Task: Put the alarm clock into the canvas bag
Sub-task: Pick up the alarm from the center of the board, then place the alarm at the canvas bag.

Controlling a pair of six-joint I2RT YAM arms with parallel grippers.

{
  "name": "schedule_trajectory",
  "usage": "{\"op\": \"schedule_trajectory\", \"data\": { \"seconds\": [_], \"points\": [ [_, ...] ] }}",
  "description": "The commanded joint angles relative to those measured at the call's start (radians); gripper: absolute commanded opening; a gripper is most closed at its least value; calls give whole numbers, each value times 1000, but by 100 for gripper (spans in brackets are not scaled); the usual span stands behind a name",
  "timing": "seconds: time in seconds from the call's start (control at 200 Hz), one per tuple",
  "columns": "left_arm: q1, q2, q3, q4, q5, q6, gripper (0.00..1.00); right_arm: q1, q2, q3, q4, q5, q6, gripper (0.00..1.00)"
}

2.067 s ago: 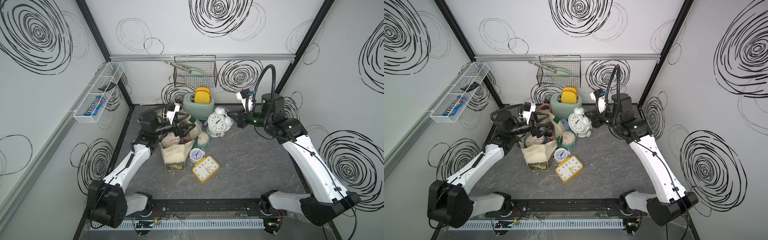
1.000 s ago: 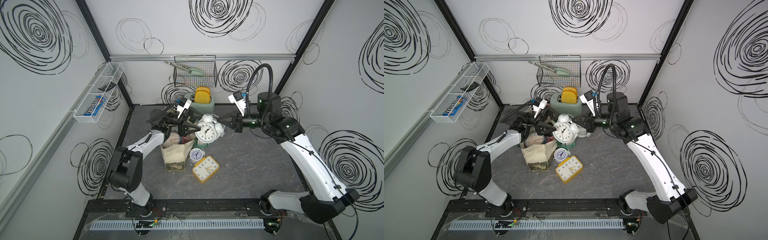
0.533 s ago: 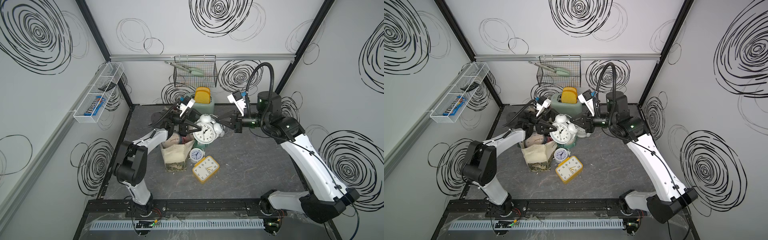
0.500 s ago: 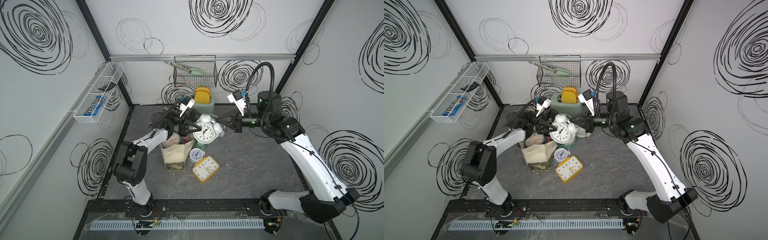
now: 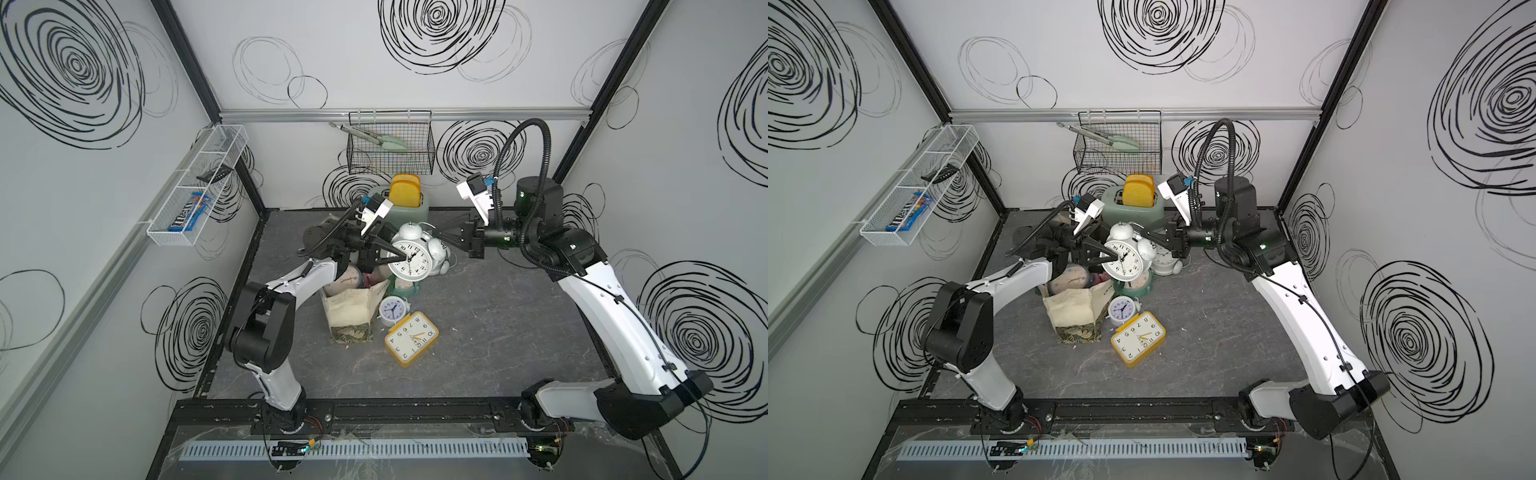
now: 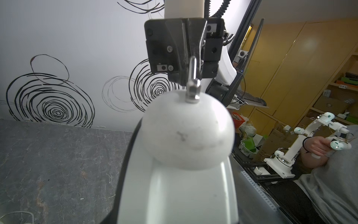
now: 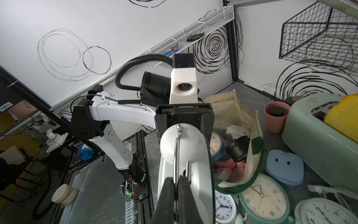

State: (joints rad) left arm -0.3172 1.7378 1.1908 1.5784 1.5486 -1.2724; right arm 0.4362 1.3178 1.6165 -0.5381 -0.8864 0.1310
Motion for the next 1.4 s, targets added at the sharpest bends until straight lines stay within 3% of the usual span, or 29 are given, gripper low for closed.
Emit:
{"op": "schedule_trajectory", "data": {
  "seconds": [0.0,0.095,0.215,0.355,0.43,0.53,0.635,0.785,0.891,0.971,1.026,1.061,1.146,1.276,1.396],
  "points": [
    [10,-14,26,112,3,-6,42,-46,-25,-22,171,-122,33,0],
    [12,-14,27,111,-2,-8,35,-72,-28,-37,209,-177,38,0],
    [15,-7,35,115,-3,-14,34,-89,-22,-45,233,-203,41,11],
    [24,-1,39,121,-16,-24,33,-114,-17,-57,246,-181,52,40],
    [30,-1,41,119,-25,-22,33,-134,-23,-70,251,-130,67,66],
    [41,5,49,111,-41,-21,31,-156,-38,-85,263,-60,93,83],
    [59,5,52,92,-73,-14,29,-161,-68,-91,252,34,89,93],
    [92,-36,50,-91,-125,120,28,-171,-101,-106,251,97,89,96],
    [120,-94,49,-352,-183,326,28,-172,-112,-120,255,127,98,97],
    [137,-161,72,-731,-247,610,28,-172,-120,-136,267,137,113,97],
    [141,-197,129,-1081,-365,829,28,-173,-123,-145,274,143,122,97],
    [139,-209,157,-1214,-409,922,29,-173,-126,-150,276,152,126,97],
    [153,-246,140,-1232,-510,888,27,-171,-142,-177,274,188,130,98],
    [160,-313,175,-1538,-798,940,24,-171,-188,-256,294,262,147,98],
    [133,-423,137,-1684,-1022,926,27,-170,-237,-341,315,319,156,97]
  ]
}}
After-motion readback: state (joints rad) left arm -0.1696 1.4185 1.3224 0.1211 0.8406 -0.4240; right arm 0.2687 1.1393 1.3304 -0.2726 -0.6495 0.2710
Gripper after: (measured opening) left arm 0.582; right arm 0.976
